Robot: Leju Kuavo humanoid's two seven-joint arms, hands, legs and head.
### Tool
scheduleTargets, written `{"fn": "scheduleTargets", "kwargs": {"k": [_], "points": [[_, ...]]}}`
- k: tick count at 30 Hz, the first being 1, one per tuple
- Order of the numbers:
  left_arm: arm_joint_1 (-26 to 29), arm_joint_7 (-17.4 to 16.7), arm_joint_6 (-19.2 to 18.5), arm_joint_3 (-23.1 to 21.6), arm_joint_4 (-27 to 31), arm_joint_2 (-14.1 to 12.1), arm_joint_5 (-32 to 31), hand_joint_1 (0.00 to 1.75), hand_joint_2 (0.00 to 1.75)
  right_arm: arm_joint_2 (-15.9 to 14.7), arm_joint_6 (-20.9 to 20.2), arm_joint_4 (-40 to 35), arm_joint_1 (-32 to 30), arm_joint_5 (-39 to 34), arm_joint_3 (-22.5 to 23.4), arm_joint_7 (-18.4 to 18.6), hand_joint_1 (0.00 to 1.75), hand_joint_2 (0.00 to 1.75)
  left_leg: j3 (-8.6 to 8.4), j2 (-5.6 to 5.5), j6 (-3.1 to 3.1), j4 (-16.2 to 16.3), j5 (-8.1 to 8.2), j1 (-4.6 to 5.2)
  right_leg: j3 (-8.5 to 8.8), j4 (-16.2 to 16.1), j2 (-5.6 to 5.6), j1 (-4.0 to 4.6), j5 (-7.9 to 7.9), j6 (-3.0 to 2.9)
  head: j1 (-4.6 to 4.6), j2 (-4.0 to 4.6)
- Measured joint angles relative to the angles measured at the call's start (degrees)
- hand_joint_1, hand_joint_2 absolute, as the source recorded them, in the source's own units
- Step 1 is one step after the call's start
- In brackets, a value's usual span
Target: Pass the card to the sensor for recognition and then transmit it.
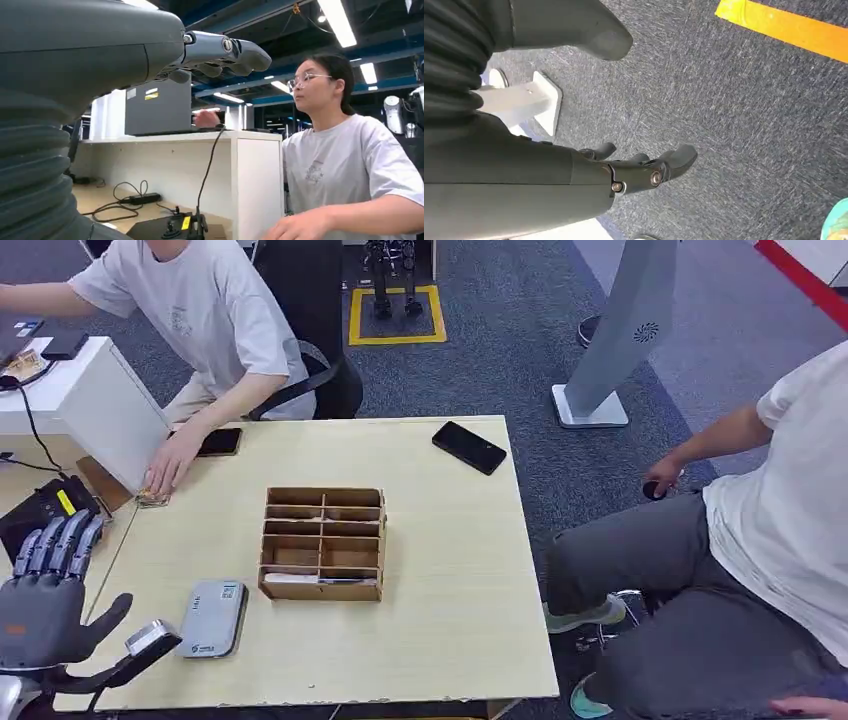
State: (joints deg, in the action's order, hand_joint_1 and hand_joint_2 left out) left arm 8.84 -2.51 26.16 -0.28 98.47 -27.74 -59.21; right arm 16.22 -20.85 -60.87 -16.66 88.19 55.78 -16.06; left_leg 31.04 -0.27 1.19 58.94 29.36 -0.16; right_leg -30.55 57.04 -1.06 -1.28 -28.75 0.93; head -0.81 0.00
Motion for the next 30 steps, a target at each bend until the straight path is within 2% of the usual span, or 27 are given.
{"fn": "scheduleTargets", "kwargs": {"k": [4,5,8,9,10,12,30], "points": [[0.00,0.00,0.00,0.04,0.00,0.02,0.11,0.00,1.75,-0.07,0.04,0.17,0.04,0.00,0.00,0.00,0.00,1.75,0.00,0.00,0.00,0.00,0.00,0.00,0.00,0.00,0.00,0.00,0.00,0.00,0.00,0.00],[0.01,0.00,-0.02,0.11,0.00,0.09,0.46,1.75,1.75,-0.07,0.15,0.26,0.09,0.00,0.00,0.00,0.00,1.75,0.00,0.00,0.00,0.00,0.00,0.00,0.00,0.00,0.00,0.00,0.00,0.00,0.00,0.00],[0.29,0.22,-0.79,0.28,0.00,0.28,2.04,1.75,1.75,-0.09,0.59,0.74,0.32,0.00,-0.02,-0.13,0.00,1.75,-0.01,0.01,0.00,0.00,0.00,-0.01,0.00,0.00,-0.01,0.01,0.00,0.00,0.00,0.00],[0.41,0.53,-1.47,0.31,0.00,0.24,2.91,0.09,1.75,-0.09,0.81,0.94,0.35,0.00,-0.04,-0.11,0.00,1.75,0.00,0.00,0.00,0.00,0.00,0.00,0.00,0.00,0.00,0.00,0.00,0.00,0.00,0.00],[0.55,1.14,-1.79,0.35,0.00,0.24,4.05,0.00,1.75,-0.11,1.18,1.27,0.43,0.00,-0.04,-0.02,0.00,1.75,0.00,0.00,0.00,0.00,0.00,-0.01,0.00,0.00,0.00,0.01,0.00,0.00,0.00,0.00],[0.71,2.03,-1.90,0.48,0.00,0.24,4.39,0.00,1.75,-0.24,1.53,1.92,0.67,0.00,-0.04,0.02,0.00,1.75,0.00,0.00,0.00,0.00,0.00,-0.01,0.00,0.00,0.00,0.01,0.00,0.00,0.00,0.00],[0.77,2.05,-1.60,0.57,0.00,0.33,3.72,0.00,1.75,-1.40,2.75,4.81,1.48,0.00,-0.09,0.02,0.00,1.75,-0.01,0.00,0.00,0.00,0.00,-0.01,0.00,0.00,0.00,0.01,0.00,0.00,0.00,0.00]]}}
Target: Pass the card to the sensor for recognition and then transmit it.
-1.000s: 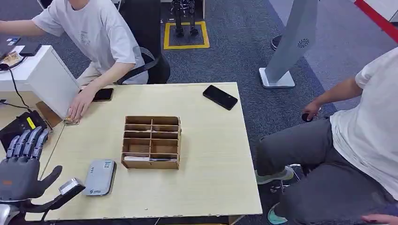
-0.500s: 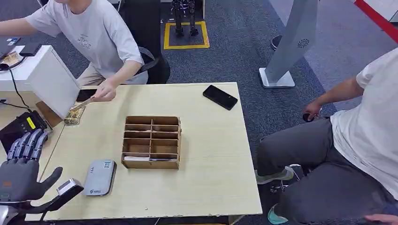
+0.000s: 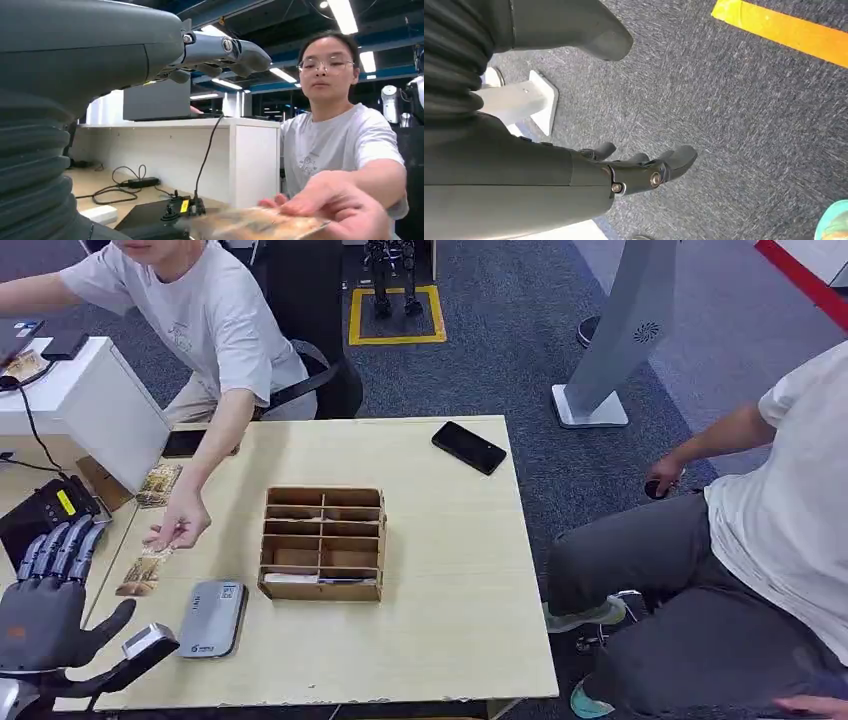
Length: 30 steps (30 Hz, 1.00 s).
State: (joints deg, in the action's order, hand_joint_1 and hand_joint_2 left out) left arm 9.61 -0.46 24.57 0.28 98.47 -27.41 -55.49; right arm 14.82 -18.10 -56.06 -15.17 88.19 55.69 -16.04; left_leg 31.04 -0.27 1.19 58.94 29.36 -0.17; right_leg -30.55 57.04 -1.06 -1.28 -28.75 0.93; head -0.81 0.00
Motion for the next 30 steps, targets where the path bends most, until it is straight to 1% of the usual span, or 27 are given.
{"fn": "scheduleTargets", "kwargs": {"k": [5,14,15,16,17,25,30], "points": [[0.01,0.04,-0.11,0.02,0.00,0.35,1.66,0.00,1.75,-0.09,0.37,0.59,0.17,0.00,0.00,0.33,0.00,1.75,0.01,0.00,0.00,0.00,0.00,0.00,0.00,0.00,0.00,0.00,0.00,0.00,0.00,0.00],[0.06,1.01,-0.57,0.22,0.00,0.50,2.80,0.00,1.75,-0.68,1.57,2.25,0.87,0.00,0.00,0.02,0.00,1.75,0.00,0.00,0.00,0.00,0.00,0.00,-0.01,0.00,0.00,0.00,0.00,0.00,0.00,0.00],[0.06,1.01,-0.57,0.22,0.00,0.50,2.76,0.07,1.75,-0.77,1.62,2.38,0.91,0.00,0.00,0.02,0.00,1.75,0.00,0.00,0.00,0.00,0.00,0.00,-0.01,0.00,0.00,0.00,0.00,0.00,0.00,0.00],[0.06,1.01,-0.57,0.22,0.00,0.50,2.71,1.62,1.75,-0.87,1.64,2.51,0.96,0.00,0.00,0.02,0.00,1.75,0.00,0.00,0.00,0.00,0.00,0.00,-0.01,0.00,0.00,0.00,0.00,0.00,0.00,0.00],[0.05,1.01,-0.61,0.22,0.00,0.52,2.73,1.75,1.75,-0.92,1.64,2.69,1.05,0.00,0.00,0.02,0.00,1.75,0.00,0.00,0.00,0.00,0.00,0.00,-0.01,0.00,0.00,0.00,0.00,0.00,-0.02,0.00],[0.06,1.18,-1.14,0.22,0.00,0.57,3.69,1.75,1.75,-1.29,2.12,3.56,1.21,0.00,0.00,0.00,0.00,1.75,0.01,-0.01,0.00,0.00,0.00,0.00,-0.01,0.00,0.00,0.00,0.00,0.00,0.00,0.00],[0.03,1.79,-1.14,0.24,0.00,0.96,4.90,1.75,1.75,-1.29,1.42,3.56,1.18,0.00,0.00,0.24,0.00,1.75,0.00,0.00,0.00,0.00,0.00,0.01,0.00,0.00,0.00,-0.01,0.00,0.00,0.00,0.00]]}}
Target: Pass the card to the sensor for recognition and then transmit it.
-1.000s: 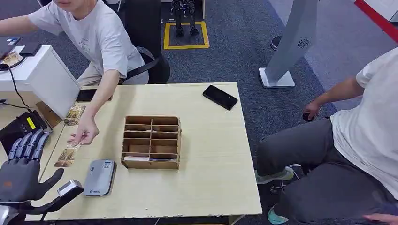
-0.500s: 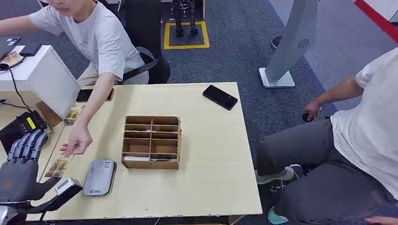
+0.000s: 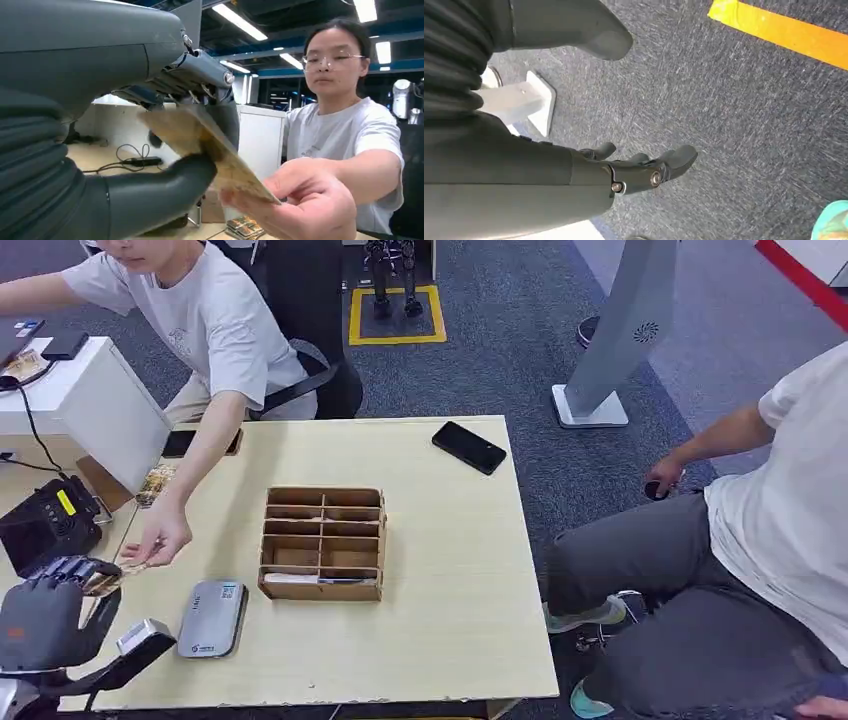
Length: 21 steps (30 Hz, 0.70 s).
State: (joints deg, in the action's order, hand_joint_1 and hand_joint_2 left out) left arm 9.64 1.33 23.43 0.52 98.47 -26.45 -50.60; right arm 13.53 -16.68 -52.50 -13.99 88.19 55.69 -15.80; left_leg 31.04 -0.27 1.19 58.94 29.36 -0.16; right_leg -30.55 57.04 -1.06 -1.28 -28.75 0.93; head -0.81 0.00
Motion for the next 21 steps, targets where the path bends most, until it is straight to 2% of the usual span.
{"fn": "scheduleTargets", "kwargs": {"k": [4,10,18,21], "points": [[0.01,0.48,-0.04,0.02,0.00,0.07,0.86,1.75,1.75,0.00,-0.22,-0.09,-0.06,0.00,0.00,0.11,0.00,1.75,0.00,0.00,0.00,0.00,0.00,0.00,0.00,0.00,0.00,0.00,0.00,0.00,0.00,0.00],[0.05,4.79,-1.22,0.98,0.04,0.63,8.48,1.75,1.75,0.00,-0.26,-0.11,-0.05,0.00,-0.09,0.11,0.00,1.75,0.00,0.00,0.00,0.00,0.00,0.00,0.00,0.00,0.00,0.00,0.00,0.00,-0.02,0.00],[0.11,5.25,-1.31,1.20,0.09,0.92,9.07,1.75,1.75,0.00,-0.24,-0.11,-0.05,0.00,-0.20,0.11,0.00,1.75,0.00,0.00,0.00,0.00,0.00,0.00,0.00,0.00,0.00,0.00,0.00,0.00,0.00,0.00],[0.05,5.88,-3.32,1.35,0.11,1.18,13.41,1.75,1.75,0.00,-0.04,-0.11,-0.02,0.00,-0.20,0.09,0.00,1.75,0.00,0.00,0.00,0.00,0.00,0.00,0.00,0.00,0.00,0.00,0.00,0.00,0.00,0.00]]}}
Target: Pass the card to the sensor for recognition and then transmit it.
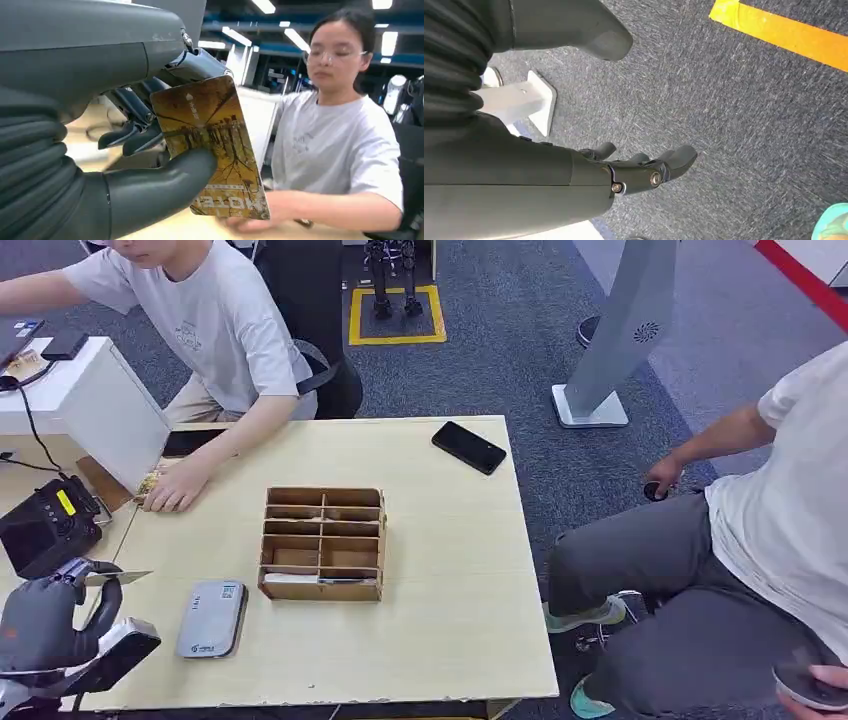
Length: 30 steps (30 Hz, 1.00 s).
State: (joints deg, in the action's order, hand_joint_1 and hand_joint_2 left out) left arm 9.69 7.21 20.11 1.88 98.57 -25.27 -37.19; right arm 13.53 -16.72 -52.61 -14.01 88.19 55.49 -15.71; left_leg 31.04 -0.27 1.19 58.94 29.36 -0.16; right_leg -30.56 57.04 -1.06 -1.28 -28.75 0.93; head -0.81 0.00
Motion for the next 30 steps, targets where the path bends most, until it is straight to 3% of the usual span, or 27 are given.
{"fn": "scheduleTargets", "kwargs": {"k": [4,7,9,13,30], "points": [[-0.11,-0.94,-4.71,0.31,0.83,1.16,6.93,1.75,1.75,0.00,-0.48,-0.26,-0.04,0.00,0.00,0.15,0.00,1.75,0.00,0.00,0.00,0.00,0.00,0.00,-0.01,0.00,0.00,0.00,0.00,0.00,0.02,0.00],[-0.15,-3.13,-10.70,0.31,2.05,2.03,15.64,1.75,1.75,0.02,-1.25,-0.88,-0.05,0.00,0.00,0.24,0.00,1.75,0.00,0.01,0.00,0.00,0.00,0.01,-0.01,0.00,-0.01,-0.01,0.00,0.00,-0.02,0.00],[-0.11,-5.35,-14.36,0.29,3.17,2.47,20.92,1.75,1.75,0.02,-1.64,-1.31,-0.10,0.00,0.00,0.42,0.00,1.75,0.00,0.01,0.00,0.00,0.00,0.00,-0.01,-0.01,-0.01,0.00,0.00,0.00,0.02,0.00],[-0.04,-9.88,-19.07,0.22,4.44,2.60,25.11,1.75,1.75,0.04,-1.33,-1.44,-0.09,0.00,0.00,0.37,0.00,1.75,0.00,0.01,0.00,0.00,0.00,0.01,-0.01,-0.01,-0.01,0.00,0.00,0.00,0.00,0.00],[0.90,-11.34,-20.20,-0.61,5.40,2.60,24.60,1.75,1.75,0.04,-1.11,-1.44,-0.09,0.00,0.00,0.37,0.00,1.75,0.01,0.01,0.00,0.00,0.00,0.00,-0.02,0.00,0.00,0.00,0.00,0.00,0.00,0.00]]}}
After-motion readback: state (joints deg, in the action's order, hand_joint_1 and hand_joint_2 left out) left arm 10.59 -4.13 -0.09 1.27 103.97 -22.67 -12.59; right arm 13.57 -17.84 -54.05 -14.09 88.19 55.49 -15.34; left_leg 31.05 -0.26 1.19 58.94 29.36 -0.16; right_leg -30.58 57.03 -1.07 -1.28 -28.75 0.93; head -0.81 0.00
